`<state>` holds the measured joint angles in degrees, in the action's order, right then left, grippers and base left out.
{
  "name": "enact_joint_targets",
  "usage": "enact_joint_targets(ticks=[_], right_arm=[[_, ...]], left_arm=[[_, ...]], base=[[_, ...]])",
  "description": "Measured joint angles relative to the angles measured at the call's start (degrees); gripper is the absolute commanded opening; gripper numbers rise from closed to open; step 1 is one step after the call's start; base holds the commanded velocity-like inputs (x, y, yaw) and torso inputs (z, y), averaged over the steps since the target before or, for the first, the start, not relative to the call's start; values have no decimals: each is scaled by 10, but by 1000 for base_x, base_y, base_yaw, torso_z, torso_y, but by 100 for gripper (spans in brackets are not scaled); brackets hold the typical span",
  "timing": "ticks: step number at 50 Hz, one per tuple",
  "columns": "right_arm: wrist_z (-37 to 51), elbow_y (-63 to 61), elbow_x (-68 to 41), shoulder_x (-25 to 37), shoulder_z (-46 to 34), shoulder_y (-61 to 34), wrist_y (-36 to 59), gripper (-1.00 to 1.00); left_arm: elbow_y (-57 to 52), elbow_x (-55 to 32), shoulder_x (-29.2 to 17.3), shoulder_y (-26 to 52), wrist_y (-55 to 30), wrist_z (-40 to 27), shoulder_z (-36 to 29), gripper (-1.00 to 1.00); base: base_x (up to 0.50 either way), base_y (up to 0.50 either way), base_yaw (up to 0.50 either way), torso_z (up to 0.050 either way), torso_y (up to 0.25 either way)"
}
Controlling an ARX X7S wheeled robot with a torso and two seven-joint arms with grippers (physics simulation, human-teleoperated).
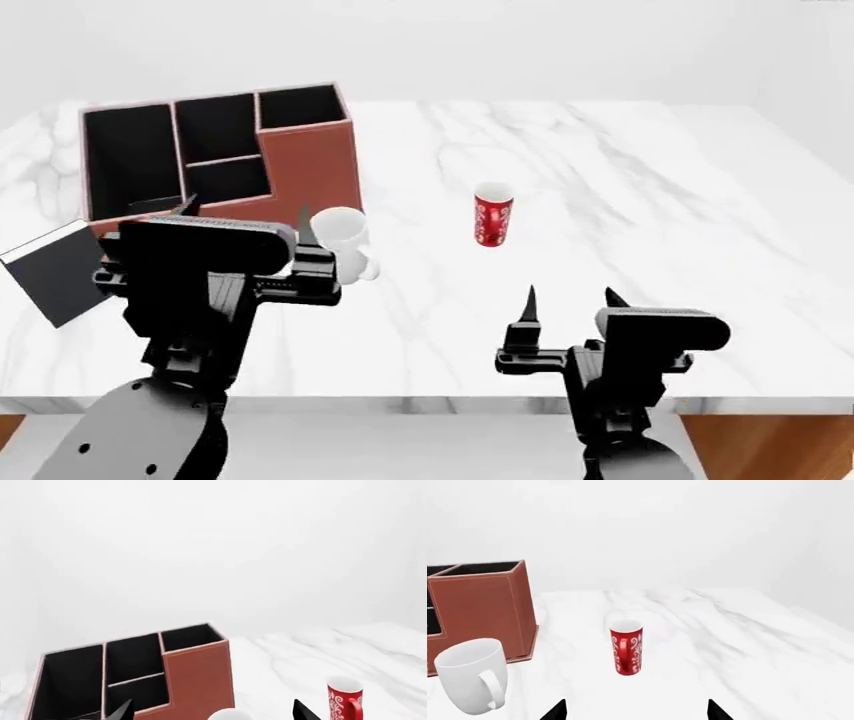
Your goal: Pick up the red mug and place it to the right of the caddy.
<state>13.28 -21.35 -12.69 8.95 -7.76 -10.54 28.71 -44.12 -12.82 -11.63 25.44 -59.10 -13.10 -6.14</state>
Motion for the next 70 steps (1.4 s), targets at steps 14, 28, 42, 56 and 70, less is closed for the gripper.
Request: enact_joint_targets(ticks=[14,28,42,56,70], right_arm=[[13,-37,-18,0,7,-20,33,100],[15,-47,-28,7,1,-22,35,100],[19,-48,-31,14,-5,-22,31,100],[23,-47,-40,17,-10,-21,30,100],[29,-49,-45,20,-14,-20,29,100]], left_arm=[[-73,-16,-16,71,-120,-12,-4,100],[-84,-22,-23,81,-139,-17,-6,100],[-86,-28,-27,81,-140,-20,-5,100],[-89,-31,-31,78,-139,-22,-1,100],[-91,-37,-34,74,-137,-23,5,100]], base=[[500,0,0,0,0],[500,0,0,0,1],[500,85,0,0,1],[494,89,0,0,1],[42,1,0,0,1]])
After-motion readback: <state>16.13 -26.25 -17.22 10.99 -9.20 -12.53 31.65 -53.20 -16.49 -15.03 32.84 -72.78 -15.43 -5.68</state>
